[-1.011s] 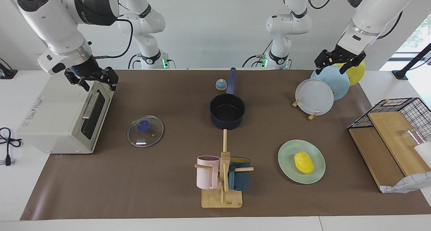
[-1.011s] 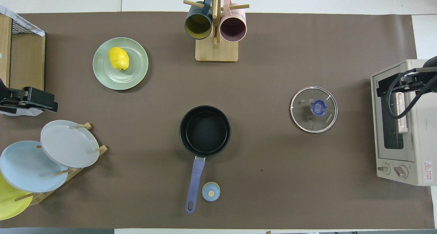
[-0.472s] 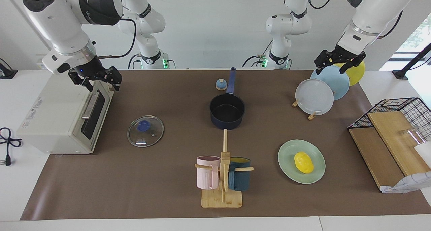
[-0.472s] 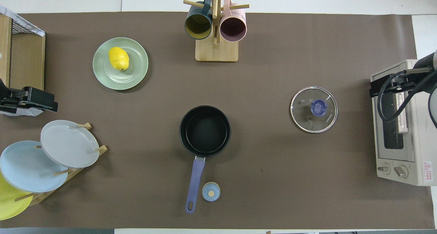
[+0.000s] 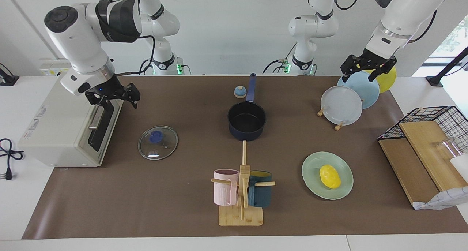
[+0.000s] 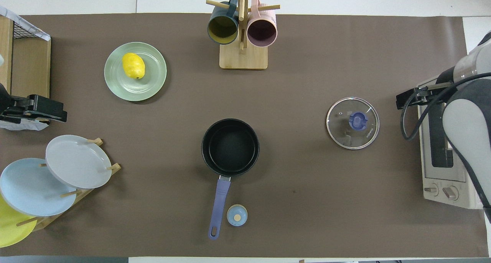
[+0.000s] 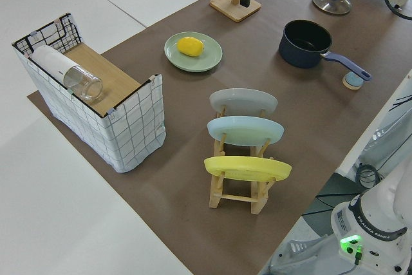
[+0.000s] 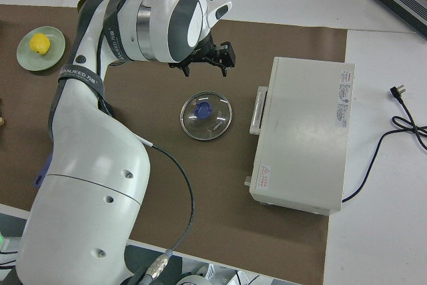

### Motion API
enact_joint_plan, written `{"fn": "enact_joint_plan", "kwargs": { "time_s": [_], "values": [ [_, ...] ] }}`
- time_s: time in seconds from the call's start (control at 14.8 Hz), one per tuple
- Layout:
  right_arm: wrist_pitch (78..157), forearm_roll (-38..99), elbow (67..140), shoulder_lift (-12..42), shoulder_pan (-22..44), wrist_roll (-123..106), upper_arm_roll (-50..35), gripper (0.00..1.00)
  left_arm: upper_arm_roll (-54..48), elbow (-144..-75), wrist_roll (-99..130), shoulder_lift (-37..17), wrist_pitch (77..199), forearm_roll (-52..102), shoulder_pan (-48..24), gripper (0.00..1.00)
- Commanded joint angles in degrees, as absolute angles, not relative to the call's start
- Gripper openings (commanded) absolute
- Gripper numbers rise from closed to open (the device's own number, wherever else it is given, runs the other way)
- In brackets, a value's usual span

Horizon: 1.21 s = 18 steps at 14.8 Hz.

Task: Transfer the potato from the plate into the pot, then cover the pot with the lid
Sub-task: 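Reach the left gripper to the potato while the right gripper reaches the lid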

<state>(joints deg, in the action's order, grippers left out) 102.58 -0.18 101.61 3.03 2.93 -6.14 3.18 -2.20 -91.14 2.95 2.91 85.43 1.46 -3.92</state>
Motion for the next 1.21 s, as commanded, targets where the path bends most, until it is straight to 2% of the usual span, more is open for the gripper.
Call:
{"fn": "enact_joint_plan", "kwargs": {
  "time_s": [0.0,0.2,0.4,0.61,0.81,1.01,1.15],
  "values": [
    [113.42,0.88,111.32,2.11,2.46,-8.95,1.5,1.0,-1.85,-91.76,4.56,2.99,87.54,1.93,-4.22,1.0],
    [122.41,0.88,117.41,3.07,2.64,-9.32,-0.17,1.0,-1.93,-88.53,4.66,-1.82,87.98,2.37,-4.74,1.0],
    [129.61,0.88,122.41,4.04,3.25,-9.84,-0.7,1.0,-2.11,-78.52,4.83,-13.58,87.98,4.04,-4.92,1.0],
    [131.56,0.88,124.79,4.92,3.25,-10.11,-1.93,1.0,-1.85,-66.04,9.83,-27.38,89.46,4.13,-7.2,1.0],
    [133.85,0.88,125.16,6.32,3.25,-12.56,-1.93,1.0,-1.5,-64.6,10.28,-34.08,97.1,3.96,-8.17,1.0],
    [136.32,0.88,125.24,7.03,3.25,-15.29,-1.93,1.0,1.39,-59.51,11.69,-42.78,100.54,3.78,-10.28,1.0],
    [136.41,0.88,126.03,6.86,3.25,-15.38,-1.93,1.0,4.38,-59.59,11.86,-44.03,103.0,3.6,-11.33,1.0]
  ]
}}
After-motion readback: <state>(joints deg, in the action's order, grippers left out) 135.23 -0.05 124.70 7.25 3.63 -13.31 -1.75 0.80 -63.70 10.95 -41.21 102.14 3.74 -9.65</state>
